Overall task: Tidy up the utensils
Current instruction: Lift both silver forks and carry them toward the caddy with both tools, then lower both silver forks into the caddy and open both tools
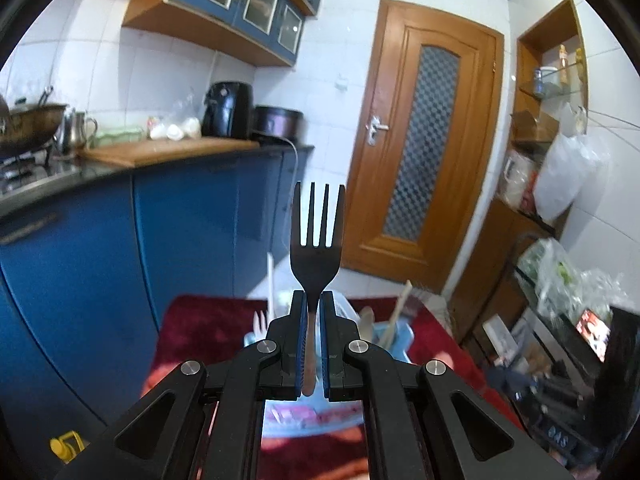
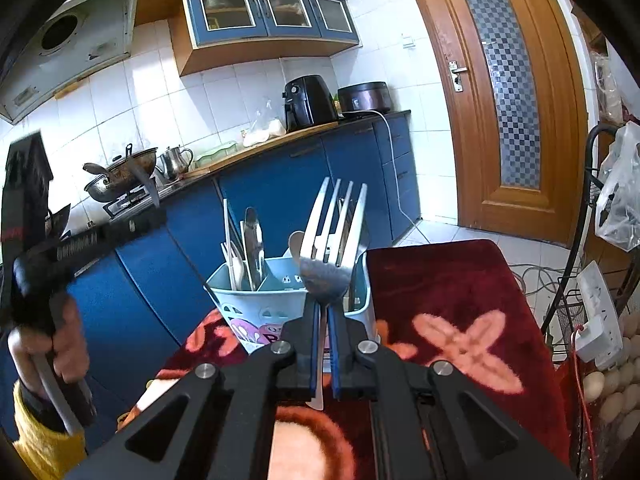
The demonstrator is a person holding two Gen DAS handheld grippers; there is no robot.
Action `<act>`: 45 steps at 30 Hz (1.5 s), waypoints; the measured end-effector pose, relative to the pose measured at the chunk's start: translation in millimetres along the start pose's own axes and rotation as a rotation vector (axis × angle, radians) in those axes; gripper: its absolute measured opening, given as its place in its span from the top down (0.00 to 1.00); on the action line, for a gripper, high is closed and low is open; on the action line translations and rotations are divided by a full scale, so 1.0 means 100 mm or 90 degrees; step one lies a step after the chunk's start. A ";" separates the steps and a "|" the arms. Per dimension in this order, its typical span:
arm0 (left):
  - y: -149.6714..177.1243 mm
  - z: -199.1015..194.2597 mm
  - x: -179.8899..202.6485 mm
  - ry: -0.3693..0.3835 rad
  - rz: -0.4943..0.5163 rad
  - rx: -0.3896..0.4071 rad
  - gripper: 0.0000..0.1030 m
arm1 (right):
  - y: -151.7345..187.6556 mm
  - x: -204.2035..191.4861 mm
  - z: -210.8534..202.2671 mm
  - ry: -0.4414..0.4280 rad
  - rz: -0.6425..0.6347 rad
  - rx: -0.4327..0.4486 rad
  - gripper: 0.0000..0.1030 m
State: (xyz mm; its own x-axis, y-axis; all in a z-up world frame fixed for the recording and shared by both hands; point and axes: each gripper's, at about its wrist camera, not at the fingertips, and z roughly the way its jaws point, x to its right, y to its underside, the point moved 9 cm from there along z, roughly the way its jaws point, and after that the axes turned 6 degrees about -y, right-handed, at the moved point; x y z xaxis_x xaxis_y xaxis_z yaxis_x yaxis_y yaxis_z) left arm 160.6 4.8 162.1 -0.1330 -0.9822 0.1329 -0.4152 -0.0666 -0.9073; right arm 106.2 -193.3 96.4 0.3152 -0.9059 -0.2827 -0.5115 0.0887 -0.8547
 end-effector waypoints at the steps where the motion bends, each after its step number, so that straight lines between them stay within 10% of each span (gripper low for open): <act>1: -0.04 0.03 -0.02 -0.007 0.002 0.005 0.95 | -0.01 0.01 0.00 0.001 0.000 0.000 0.94; 25: 0.52 0.73 -0.16 -0.032 -0.011 -0.083 0.95 | -0.61 0.16 0.45 0.089 -0.051 0.070 0.94; 40: 0.78 0.87 -0.08 -0.014 -0.008 -0.129 0.94 | -0.18 0.22 0.96 0.073 -0.053 -0.028 0.93; 45: 0.81 0.90 -0.08 -0.017 -0.007 -0.146 0.89 | -0.15 0.20 0.94 0.045 -0.030 -0.032 0.73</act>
State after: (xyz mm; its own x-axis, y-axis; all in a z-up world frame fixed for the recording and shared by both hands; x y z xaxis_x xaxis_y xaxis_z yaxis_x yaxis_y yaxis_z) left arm 209.1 -8.5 51.9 -0.1041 -0.9861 0.1292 -0.6106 -0.0392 -0.7910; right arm 195.4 -173.9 62.8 0.2843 -0.9355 -0.2098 -0.5371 0.0258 -0.8431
